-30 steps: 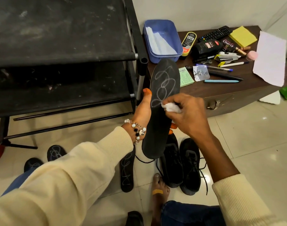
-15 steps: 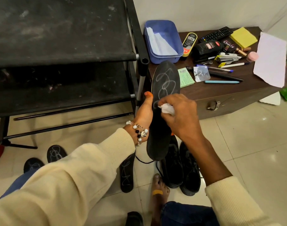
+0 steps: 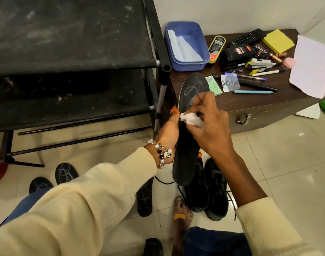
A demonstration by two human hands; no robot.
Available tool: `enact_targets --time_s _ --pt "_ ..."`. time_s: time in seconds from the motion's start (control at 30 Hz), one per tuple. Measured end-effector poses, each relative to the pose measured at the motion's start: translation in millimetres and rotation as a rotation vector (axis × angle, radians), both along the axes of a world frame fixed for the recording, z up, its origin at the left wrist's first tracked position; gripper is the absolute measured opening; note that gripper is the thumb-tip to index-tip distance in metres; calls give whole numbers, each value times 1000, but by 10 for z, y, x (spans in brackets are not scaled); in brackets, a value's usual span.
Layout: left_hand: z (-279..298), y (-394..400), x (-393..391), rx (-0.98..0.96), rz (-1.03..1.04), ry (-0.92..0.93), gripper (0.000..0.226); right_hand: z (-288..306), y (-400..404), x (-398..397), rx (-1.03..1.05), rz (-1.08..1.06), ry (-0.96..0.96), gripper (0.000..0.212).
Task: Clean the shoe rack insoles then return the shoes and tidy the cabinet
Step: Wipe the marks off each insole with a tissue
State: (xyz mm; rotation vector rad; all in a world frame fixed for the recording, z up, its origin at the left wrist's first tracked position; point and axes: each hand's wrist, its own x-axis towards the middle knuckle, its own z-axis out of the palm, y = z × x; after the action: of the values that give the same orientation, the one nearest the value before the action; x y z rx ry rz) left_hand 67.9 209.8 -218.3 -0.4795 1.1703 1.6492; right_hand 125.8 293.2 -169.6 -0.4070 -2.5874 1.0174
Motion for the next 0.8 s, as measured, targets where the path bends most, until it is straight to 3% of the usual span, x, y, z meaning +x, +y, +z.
enact_targets --time_s 0.17,0.43,0.7,0.8 --pt "53 -37 -65 10 49 -39 59 31 -6 16 -56 164 -90 48" --pt "111 -24 85 79 14 -24 57 -28 44 21 -26 -48 51 40" --pt "103 -46 -40 48 59 3 58 -9 50 45 -134 224 -130 48" --pt "59 -29 -31 69 7 -13 62 -35 111 63 -142 150 -97 47"
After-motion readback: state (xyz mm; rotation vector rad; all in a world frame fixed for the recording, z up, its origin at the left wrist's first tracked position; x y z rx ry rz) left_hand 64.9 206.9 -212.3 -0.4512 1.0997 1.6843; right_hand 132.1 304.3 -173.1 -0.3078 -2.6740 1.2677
